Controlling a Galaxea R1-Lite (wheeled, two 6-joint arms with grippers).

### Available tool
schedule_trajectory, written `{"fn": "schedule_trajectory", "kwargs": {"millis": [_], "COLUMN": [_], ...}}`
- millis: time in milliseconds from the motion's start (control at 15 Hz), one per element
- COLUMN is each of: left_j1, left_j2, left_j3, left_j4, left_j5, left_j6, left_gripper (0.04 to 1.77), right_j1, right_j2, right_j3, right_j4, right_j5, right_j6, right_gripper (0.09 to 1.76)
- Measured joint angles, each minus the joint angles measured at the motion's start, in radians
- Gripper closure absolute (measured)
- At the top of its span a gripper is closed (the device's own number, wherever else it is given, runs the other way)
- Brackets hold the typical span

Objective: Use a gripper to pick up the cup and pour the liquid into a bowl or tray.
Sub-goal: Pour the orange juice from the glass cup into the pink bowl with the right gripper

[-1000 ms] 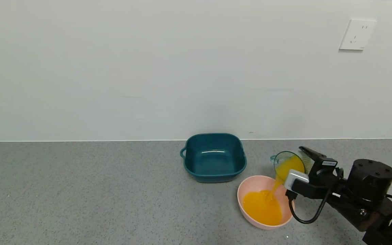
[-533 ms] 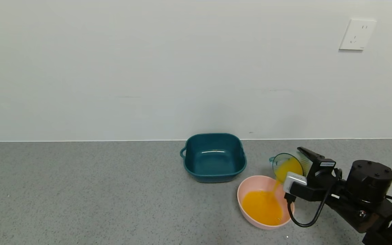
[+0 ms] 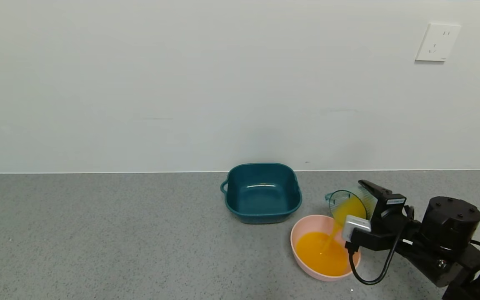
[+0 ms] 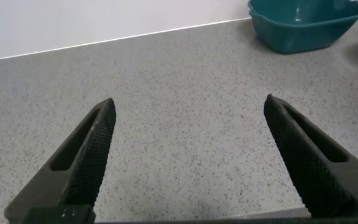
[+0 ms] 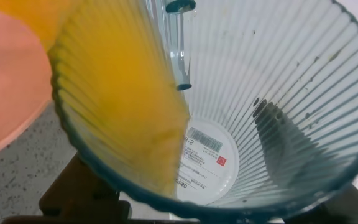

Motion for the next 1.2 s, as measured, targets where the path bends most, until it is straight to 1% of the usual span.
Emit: {"fn": "schedule_trajectory", "kwargs": {"millis": [467, 1200], "left_j1": [0.0, 0.0], "left_j2": [0.0, 0.0], "left_j3": [0.0, 0.0], "left_j4": [0.0, 0.0], "left_j5": [0.0, 0.0], "left_j6": [0.0, 0.0], "left_gripper": [0.09, 0.09], "right_j1": [0.006, 0.034], "right_j2": [-0.012, -0.036], "right_j3": [0.0, 0.0], "right_j4": [-0.002, -0.001], "right_j5": [0.0, 0.0], "right_j6": [-0.111, -0.231], "right_gripper": [0.5, 0.5]}}
